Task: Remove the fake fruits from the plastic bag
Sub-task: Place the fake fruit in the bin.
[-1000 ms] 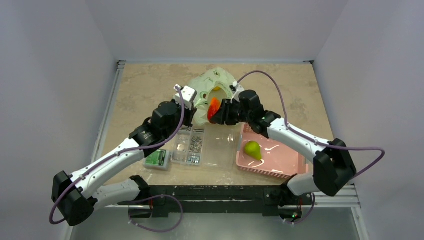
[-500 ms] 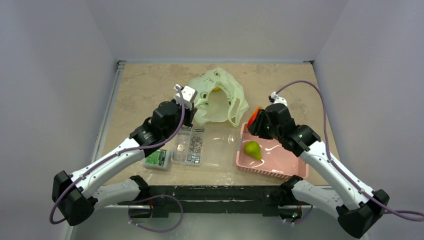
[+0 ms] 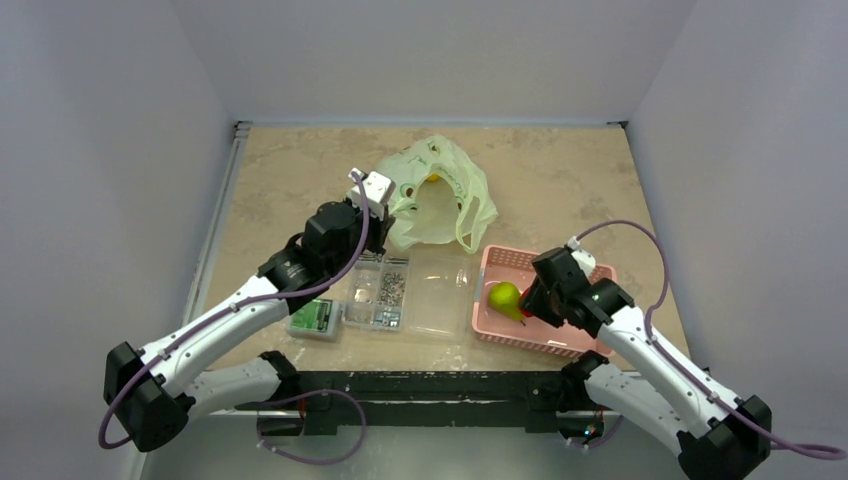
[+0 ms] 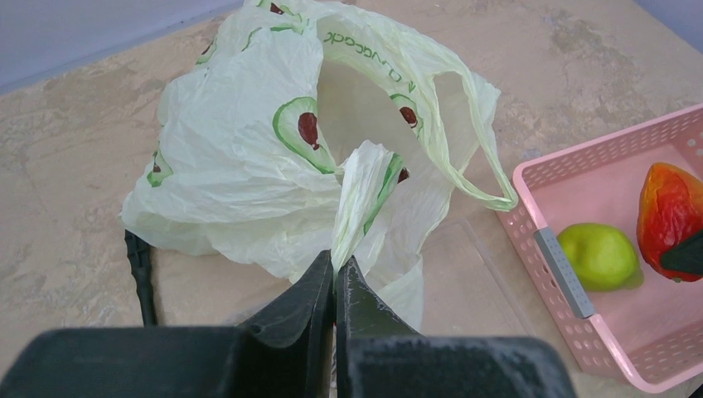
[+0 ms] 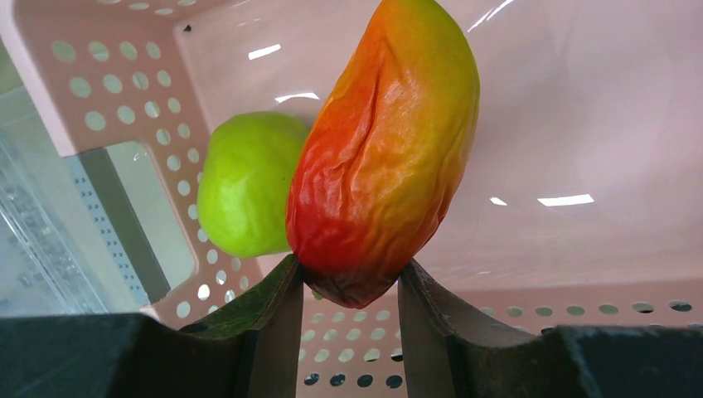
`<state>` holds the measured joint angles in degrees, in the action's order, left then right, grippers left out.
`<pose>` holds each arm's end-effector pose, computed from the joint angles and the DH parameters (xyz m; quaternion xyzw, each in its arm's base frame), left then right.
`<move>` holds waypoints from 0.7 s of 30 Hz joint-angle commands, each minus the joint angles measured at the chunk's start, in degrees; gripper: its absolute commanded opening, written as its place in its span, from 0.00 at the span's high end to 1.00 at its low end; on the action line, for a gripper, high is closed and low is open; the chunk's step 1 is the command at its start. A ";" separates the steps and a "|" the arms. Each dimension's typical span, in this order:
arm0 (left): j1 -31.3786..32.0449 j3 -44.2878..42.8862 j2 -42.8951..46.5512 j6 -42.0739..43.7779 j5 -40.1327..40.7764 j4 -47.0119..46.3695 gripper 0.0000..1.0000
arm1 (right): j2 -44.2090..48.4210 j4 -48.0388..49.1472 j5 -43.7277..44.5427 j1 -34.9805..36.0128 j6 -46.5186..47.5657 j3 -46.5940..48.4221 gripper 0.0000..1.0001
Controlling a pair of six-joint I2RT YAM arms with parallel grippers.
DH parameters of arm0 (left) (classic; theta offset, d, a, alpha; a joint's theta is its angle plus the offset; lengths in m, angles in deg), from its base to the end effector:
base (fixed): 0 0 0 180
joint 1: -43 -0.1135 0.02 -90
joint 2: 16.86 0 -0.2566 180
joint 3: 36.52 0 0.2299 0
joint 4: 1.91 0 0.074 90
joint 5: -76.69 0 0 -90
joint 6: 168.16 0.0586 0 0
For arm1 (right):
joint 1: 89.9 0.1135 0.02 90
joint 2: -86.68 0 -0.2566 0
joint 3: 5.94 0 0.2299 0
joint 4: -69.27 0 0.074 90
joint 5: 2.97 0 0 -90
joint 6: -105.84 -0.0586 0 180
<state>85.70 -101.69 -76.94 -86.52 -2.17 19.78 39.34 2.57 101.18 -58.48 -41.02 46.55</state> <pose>0.1892 -0.1592 0.3187 0.1802 0.7795 -0.1861 0.5703 0.1247 0.0594 0.2078 0.2413 0.9317 0.0841 0.2581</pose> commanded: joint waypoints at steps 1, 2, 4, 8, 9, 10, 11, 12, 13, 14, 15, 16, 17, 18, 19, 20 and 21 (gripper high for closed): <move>-0.33 -2.41 1.46 -0.65 -0.89 -0.52 1.00 | 0.48 6.19 4.26 -0.68 -7.07 -3.03 1.00; -0.33 -2.42 1.59 -0.69 -0.93 -0.48 1.00 | 0.08 6.91 5.25 -0.80 -7.57 -3.68 1.00; -0.33 -2.30 1.87 -0.78 -1.03 -0.35 1.00 | -0.63 8.27 6.12 -0.96 -7.49 -4.60 1.00; -0.33 -2.41 2.32 -1.09 -0.94 -0.14 1.00 | -0.89 10.36 6.82 -1.02 -7.51 -7.08 0.87; -0.29 -2.35 2.46 -1.09 -0.87 -0.10 1.00 | -0.53 10.73 6.93 -1.03 -7.78 -7.68 0.84; -0.32 -2.36 2.58 -1.05 -0.81 0.02 1.00 | 0.06 11.25 6.70 -1.06 -7.94 -8.40 0.81; -0.33 -2.30 2.73 -1.04 -0.77 0.12 1.00 | 0.60 11.78 6.52 -1.07 -8.04 -9.07 0.78; -0.33 -2.26 2.83 -1.12 -0.77 0.19 1.00 | 1.10 12.17 6.35 -1.08 -8.29 -9.64 0.75; -0.33 -2.25 2.90 -1.21 -0.89 0.17 1.00 | 1.67 12.42 6.26 -1.02 -8.35 -10.08 0.72; -0.33 -2.28 2.93 -1.28 -1.00 0.07 1.00 | 2.28 12.60 6.24 -1.01 -8.42 -10.30 0.68; -0.33 -2.26 2.92 -1.30 -1.09 0.03 1.00 | 2.86 12.63 6.10 -1.03 -8.44 -10.56 0.64; -0.32 -2.25 2.90 -1.31 -1.11 0.05 1.00 | 3.39 12.71 6.09 -1.03 -8.34 -10.65 0.61; -0.32 -2.25 2.81 -1.31 -1.16 0.09 1.00 | 3.88 12.77 6.09 -1.02 -8.10 -10.71 0.57; -0.32 -2.31 2.84 -1.31 -1.20 0.09 1.00 | 4.14 12.93 6.20 -1.04 -7.86 -10.73 0.54; -0.32 -2.26 2.85 -1.31 -1.20 0.03 1.00 | 4.24 12.98 6.21 -1.08 -7.58 -10.77 0.51; -0.32 -2.30 2.91 -1.24 -1.16 0.07 1.00 | 4.18 13.00 6.11 -1.09 -7.11 -10.64 0.48; -0.33 -2.32 2.92 -1.10 -1.08 0.23 1.00 | 4.04 12.94 5.95 -1.02 -6.72 -10.32 0.45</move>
<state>85.70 -101.69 -75.19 -87.02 -2.65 21.16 42.88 13.52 105.59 -59.25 -47.75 35.93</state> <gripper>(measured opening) 0.011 0.508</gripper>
